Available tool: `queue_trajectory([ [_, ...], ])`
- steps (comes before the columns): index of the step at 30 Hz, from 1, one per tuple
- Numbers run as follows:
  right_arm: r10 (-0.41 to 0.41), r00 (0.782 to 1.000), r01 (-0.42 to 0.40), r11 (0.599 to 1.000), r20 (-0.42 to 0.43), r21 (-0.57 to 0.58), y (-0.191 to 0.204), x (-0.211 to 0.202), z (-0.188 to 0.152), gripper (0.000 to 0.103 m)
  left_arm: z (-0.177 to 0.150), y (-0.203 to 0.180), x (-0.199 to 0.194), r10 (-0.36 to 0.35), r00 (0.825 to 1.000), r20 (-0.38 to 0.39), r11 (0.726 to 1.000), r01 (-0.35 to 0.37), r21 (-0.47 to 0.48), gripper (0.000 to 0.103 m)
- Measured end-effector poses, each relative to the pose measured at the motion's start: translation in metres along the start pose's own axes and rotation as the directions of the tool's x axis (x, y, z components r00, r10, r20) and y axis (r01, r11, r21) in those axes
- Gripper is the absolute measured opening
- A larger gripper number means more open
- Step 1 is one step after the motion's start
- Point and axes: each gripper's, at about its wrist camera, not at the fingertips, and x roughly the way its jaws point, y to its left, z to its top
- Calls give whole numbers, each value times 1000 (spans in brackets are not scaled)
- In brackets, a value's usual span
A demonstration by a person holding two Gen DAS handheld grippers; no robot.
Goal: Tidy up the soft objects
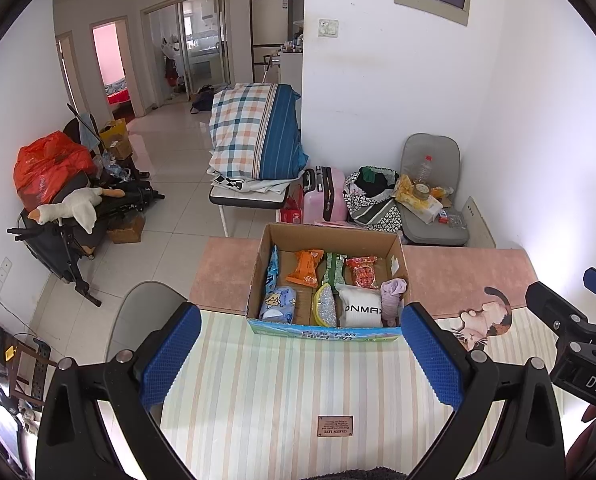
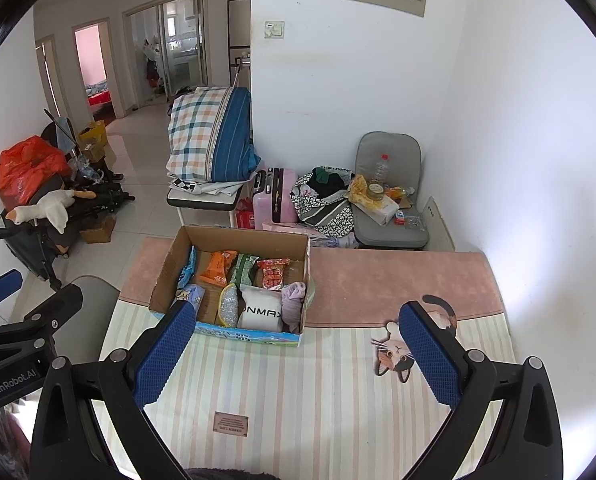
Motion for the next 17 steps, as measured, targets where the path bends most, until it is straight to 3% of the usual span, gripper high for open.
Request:
queue_trajectory([
  [17,-2,1000,2,1000,4,-15,2,1,-1,103,-7,-1,5,0,1000,0,1000,0,1,103],
])
